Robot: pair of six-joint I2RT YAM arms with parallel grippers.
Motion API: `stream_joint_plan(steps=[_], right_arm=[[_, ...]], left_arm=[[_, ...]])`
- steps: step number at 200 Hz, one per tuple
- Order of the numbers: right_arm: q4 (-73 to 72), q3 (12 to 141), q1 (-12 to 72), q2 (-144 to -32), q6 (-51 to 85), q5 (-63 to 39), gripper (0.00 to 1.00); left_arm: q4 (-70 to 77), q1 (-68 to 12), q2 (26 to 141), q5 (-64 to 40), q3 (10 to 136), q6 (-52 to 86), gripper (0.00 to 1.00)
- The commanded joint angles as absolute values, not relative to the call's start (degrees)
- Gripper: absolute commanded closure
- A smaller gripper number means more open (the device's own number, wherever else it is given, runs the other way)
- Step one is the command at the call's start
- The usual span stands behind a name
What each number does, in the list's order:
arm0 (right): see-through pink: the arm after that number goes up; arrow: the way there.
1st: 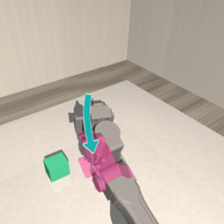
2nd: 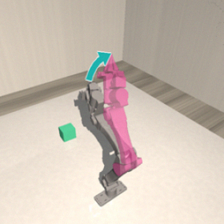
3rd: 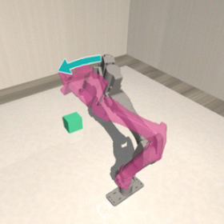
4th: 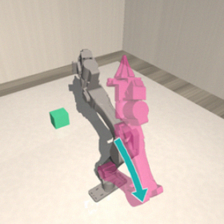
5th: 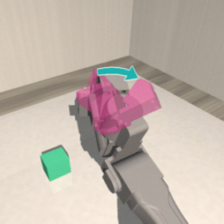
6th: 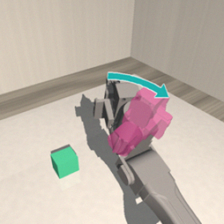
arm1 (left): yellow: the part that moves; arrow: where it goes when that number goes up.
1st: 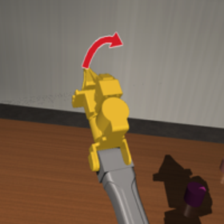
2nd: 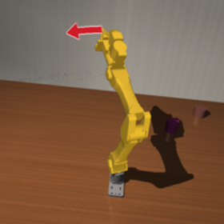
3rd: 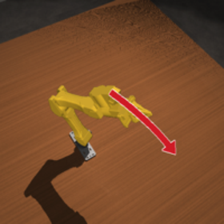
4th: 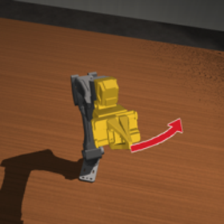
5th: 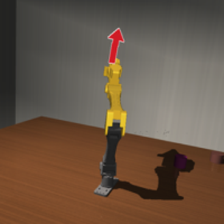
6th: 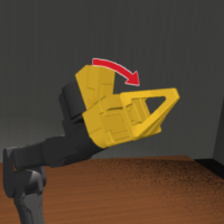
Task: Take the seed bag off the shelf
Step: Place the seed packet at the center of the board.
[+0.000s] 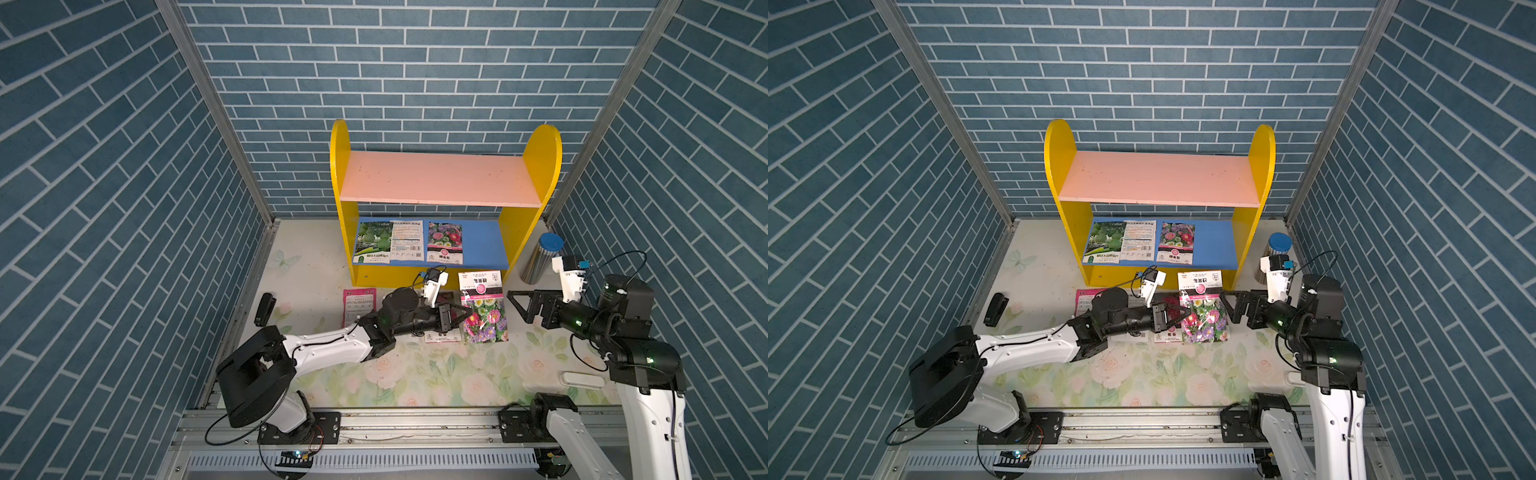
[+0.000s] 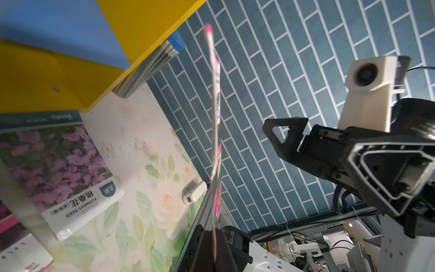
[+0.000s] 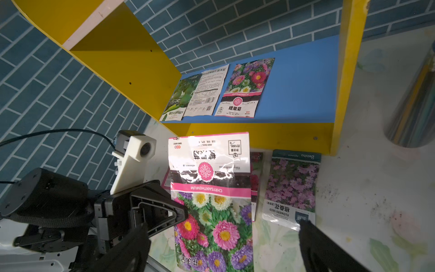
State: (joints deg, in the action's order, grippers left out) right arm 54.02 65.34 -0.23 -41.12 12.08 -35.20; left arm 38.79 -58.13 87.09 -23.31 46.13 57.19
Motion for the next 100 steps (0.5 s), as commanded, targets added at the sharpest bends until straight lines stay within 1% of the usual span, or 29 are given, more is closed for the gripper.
stream_joint_plan(steps=[1, 57, 100], right_arm=[[60.05, 67.18, 0.6, -41.74, 10.06, -33.31, 0.0], [65.29, 68.76, 1.58, -39.45, 11.9, -33.8, 0.0], [66.45, 66.88, 2.37, -38.05, 12.5, -31.25, 0.0]], left_arm=[[40.95, -60.43, 89.34, -19.94, 44.76, 60.2, 1.0], [48.34, -64.62, 97.03, -18.4, 42.73, 66.76, 1.0], [48.37, -68.2, 102.35, -18.6, 44.24, 73.15, 1.0]])
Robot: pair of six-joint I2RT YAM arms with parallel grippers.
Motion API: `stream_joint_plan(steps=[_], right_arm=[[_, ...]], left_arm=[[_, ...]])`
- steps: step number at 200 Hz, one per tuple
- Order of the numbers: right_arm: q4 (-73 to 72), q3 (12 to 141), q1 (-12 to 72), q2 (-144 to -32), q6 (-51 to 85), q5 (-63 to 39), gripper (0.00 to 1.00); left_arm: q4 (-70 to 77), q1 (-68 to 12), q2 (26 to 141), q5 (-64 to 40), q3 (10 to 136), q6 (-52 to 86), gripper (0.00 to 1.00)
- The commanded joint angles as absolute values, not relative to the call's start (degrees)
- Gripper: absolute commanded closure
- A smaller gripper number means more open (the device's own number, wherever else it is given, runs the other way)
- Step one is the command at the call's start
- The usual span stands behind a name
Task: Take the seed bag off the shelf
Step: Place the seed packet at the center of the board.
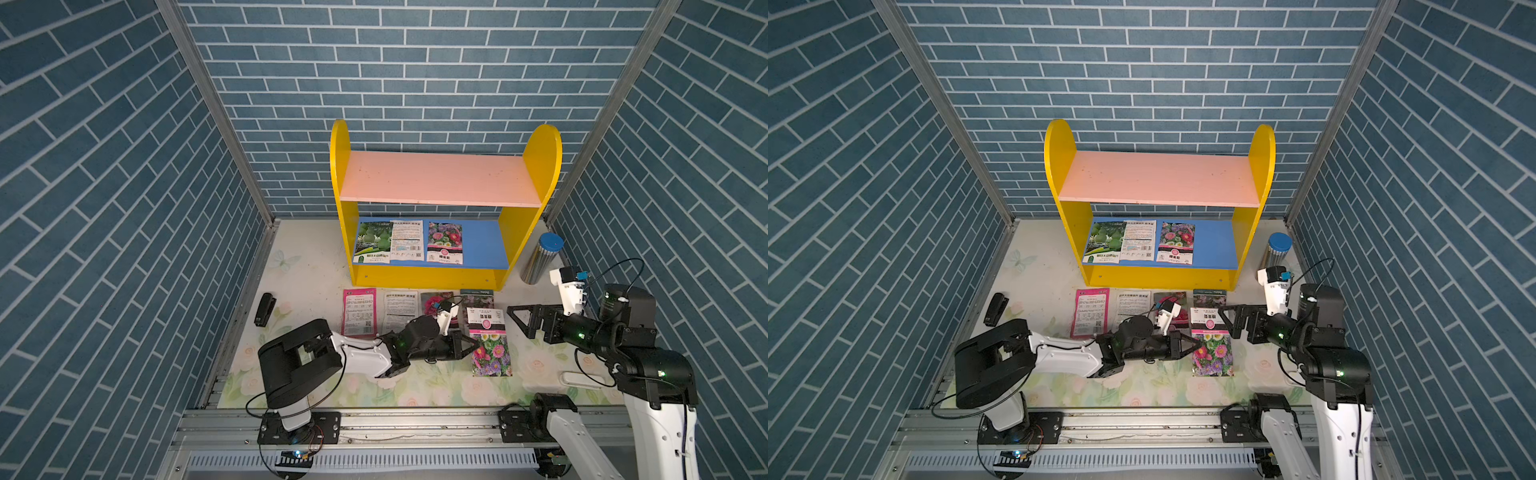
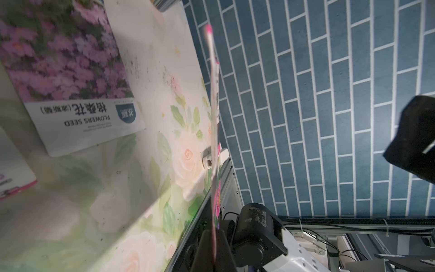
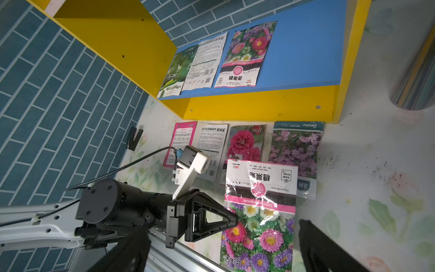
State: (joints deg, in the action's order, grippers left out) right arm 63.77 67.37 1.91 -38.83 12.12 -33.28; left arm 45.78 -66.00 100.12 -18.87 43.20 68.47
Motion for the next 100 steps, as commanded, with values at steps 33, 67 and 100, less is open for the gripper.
stream_joint_plan(steps=[33, 67, 100], right_arm=[[66.27, 65.93, 2.55, -37.32, 12.48, -31.19, 0.0], [66.18, 65.41, 2.88, -36.75, 12.48, -31.03, 0.0], [66.01, 65.22, 3.08, -36.77, 12.39, -31.03, 0.0]], left_arm=[[46.96, -70.52, 104.79, -17.53, 45.15, 75.85, 1.0], [44.84, -70.91, 106.97, -15.44, 45.42, 75.53, 1.0], [45.5, -70.93, 110.98, -16.45, 46.56, 76.34, 1.0]])
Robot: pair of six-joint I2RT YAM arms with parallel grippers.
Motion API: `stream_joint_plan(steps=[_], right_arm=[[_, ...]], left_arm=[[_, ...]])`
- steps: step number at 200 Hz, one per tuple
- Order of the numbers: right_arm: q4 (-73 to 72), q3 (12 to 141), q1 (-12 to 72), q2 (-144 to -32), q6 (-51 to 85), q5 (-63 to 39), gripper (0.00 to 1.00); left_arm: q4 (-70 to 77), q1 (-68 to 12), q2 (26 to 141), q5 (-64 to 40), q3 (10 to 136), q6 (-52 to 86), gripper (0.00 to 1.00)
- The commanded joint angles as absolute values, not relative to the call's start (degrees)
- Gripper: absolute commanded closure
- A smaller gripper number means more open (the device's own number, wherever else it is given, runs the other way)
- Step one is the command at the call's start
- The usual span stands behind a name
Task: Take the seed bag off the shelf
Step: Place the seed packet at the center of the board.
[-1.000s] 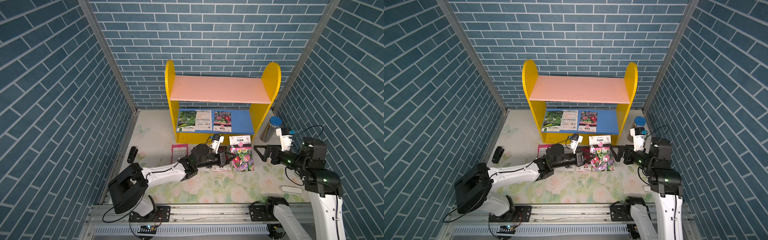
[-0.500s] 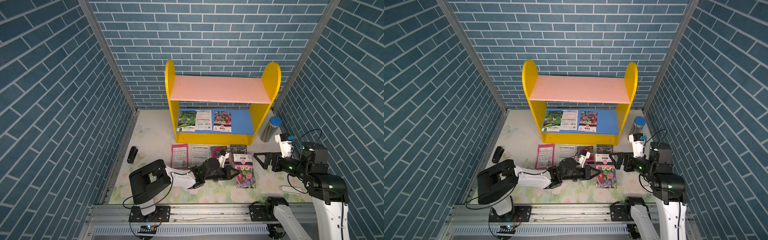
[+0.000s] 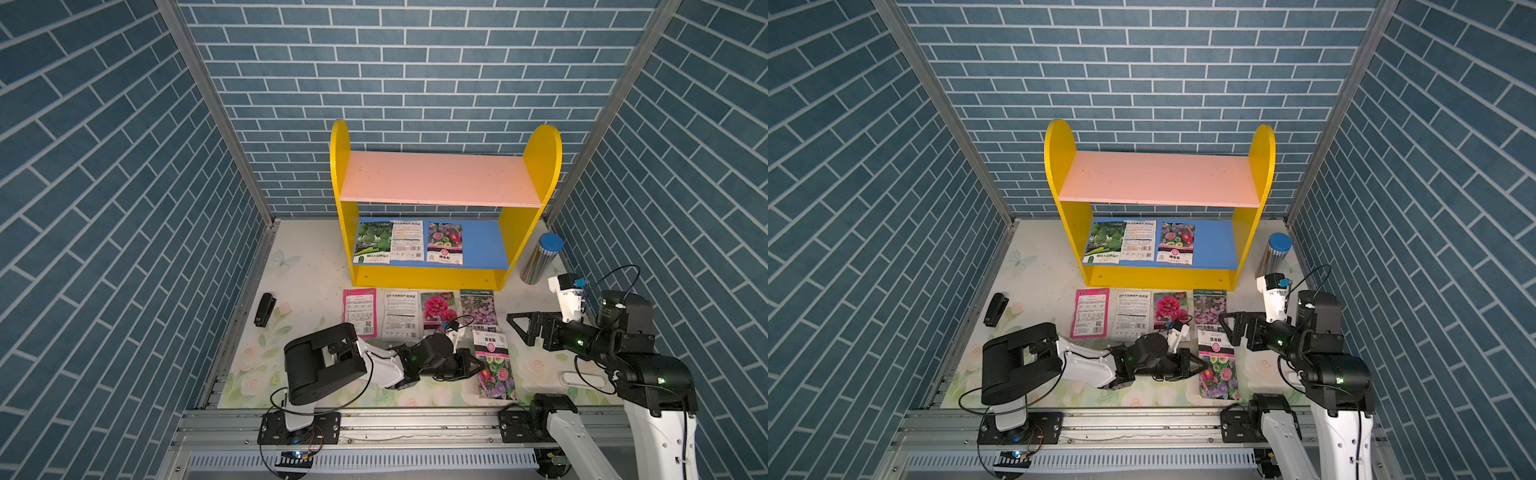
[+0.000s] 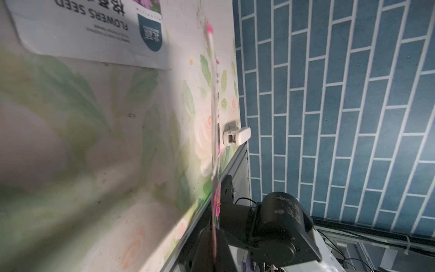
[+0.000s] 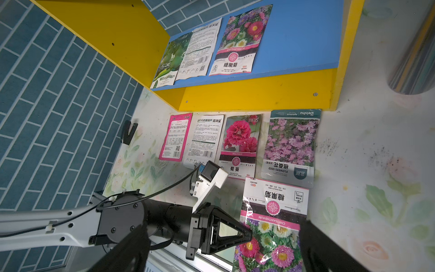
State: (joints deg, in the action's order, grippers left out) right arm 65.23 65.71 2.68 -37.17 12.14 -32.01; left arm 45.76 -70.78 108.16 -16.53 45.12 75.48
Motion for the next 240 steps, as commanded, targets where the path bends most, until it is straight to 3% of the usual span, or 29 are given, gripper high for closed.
stream_joint_plan(steps=[1, 110, 142, 205, 240], right_arm=[[66.01, 65.22, 3.08, -36.8, 12.39, -31.03, 0.0], [65.3, 64.86, 3.34, -36.56, 12.39, -30.85, 0.0], [64.98, 65.13, 3.5, -36.69, 12.39, -30.85, 0.0], [64.54, 65.21, 3.76, -36.58, 12.4, -30.76, 0.0], [64.08, 64.96, 3.87, -36.56, 12.39, -30.83, 0.0]], left_arm=[[45.65, -70.93, 111.12, -16.49, 46.61, 76.4, 1.0], [35.03, -71.19, 114.73, -16.42, 51.97, 75.37, 1.0], [29.19, -71.71, 114.92, -15.62, 54.61, 73.54, 0.83], [16.28, -72.16, 112.66, -11.08, 58.63, 69.75, 0.62], [12.63, -72.21, 109.53, -9.22, 57.61, 68.48, 0.33]])
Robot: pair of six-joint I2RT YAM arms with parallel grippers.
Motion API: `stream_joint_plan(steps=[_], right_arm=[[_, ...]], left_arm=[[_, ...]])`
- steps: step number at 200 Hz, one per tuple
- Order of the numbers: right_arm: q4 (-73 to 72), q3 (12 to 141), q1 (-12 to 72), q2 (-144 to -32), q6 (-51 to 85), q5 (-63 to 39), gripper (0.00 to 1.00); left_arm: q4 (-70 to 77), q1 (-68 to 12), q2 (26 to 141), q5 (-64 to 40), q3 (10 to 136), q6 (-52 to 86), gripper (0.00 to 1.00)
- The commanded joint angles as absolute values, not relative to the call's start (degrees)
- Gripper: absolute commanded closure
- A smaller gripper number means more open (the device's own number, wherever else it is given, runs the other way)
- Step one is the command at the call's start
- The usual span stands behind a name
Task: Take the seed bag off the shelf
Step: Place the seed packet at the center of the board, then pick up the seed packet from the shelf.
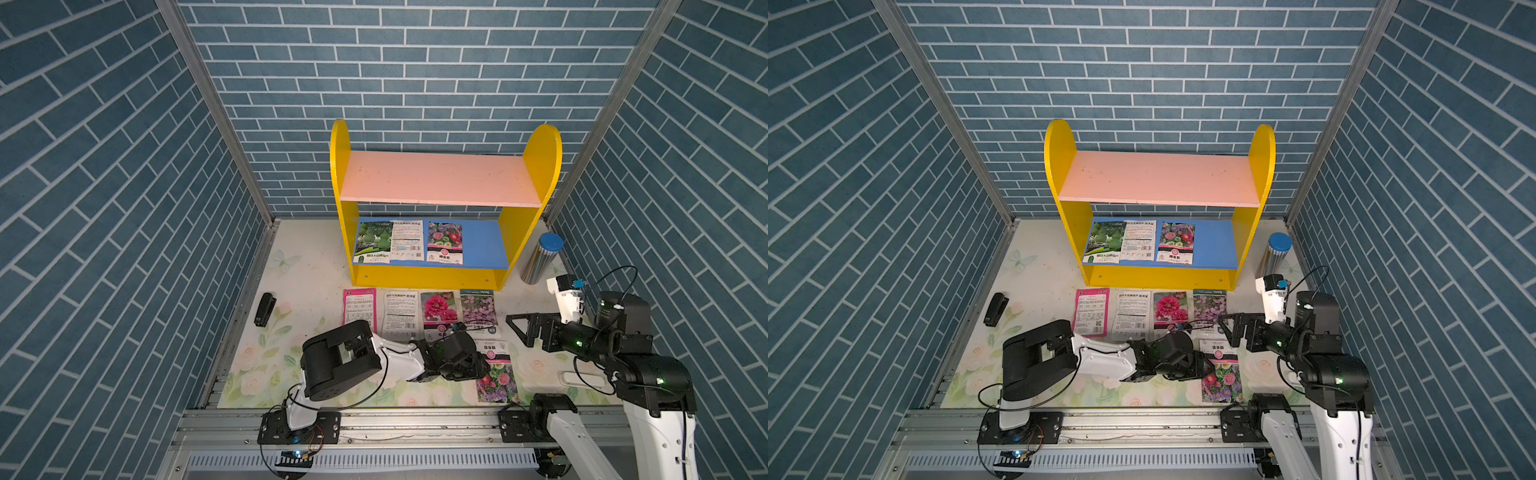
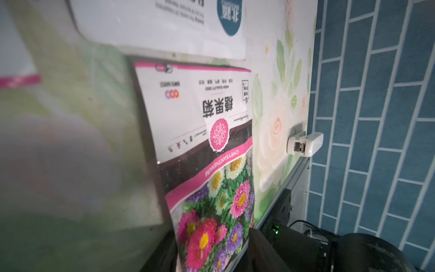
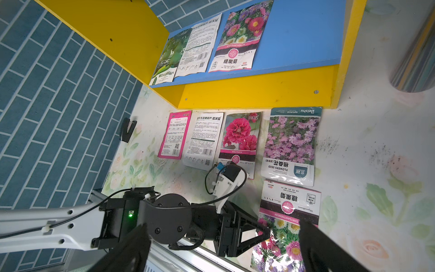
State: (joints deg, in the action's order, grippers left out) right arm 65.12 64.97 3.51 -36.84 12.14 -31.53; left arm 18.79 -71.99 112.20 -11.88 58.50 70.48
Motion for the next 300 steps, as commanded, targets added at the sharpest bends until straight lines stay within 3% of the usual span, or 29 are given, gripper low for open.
stream_joint_plan(steps=[1, 54, 106, 149, 239, 300], right_arm=[[64.03, 64.95, 3.87, -36.56, 12.39, -30.84, 0.0], [57.06, 61.15, 3.91, -35.41, 13.9, -36.7, 0.0], [39.33, 52.11, 3.87, -34.72, 20.31, -43.32, 0.0], [31.02, 48.84, 6.02, -37.64, 20.82, -39.45, 0.0], [12.48, 48.7, 23.89, -53.73, 19.64, -11.95, 0.0], [3.94, 53.24, 28.52, -67.91, 14.47, 2.43, 0.01]], left_arm=[[12.56, -72.23, 109.43, -9.14, 57.54, 68.47, 0.32], [5.51, -72.24, 99.23, -3.86, 55.9, 60.62, 0.18], [0.02, -71.49, 86.09, 3.6, 52.95, 49.72, 0.0], [-4.48, -68.06, 72.89, 8.61, 50.3, 41.34, 0.0], [-14.75, -59.97, 54.5, 11.62, 51.3, 24.0, 0.0], [-19.9, -56.23, 50.92, 14.47, 52.96, 20.82, 0.0]])
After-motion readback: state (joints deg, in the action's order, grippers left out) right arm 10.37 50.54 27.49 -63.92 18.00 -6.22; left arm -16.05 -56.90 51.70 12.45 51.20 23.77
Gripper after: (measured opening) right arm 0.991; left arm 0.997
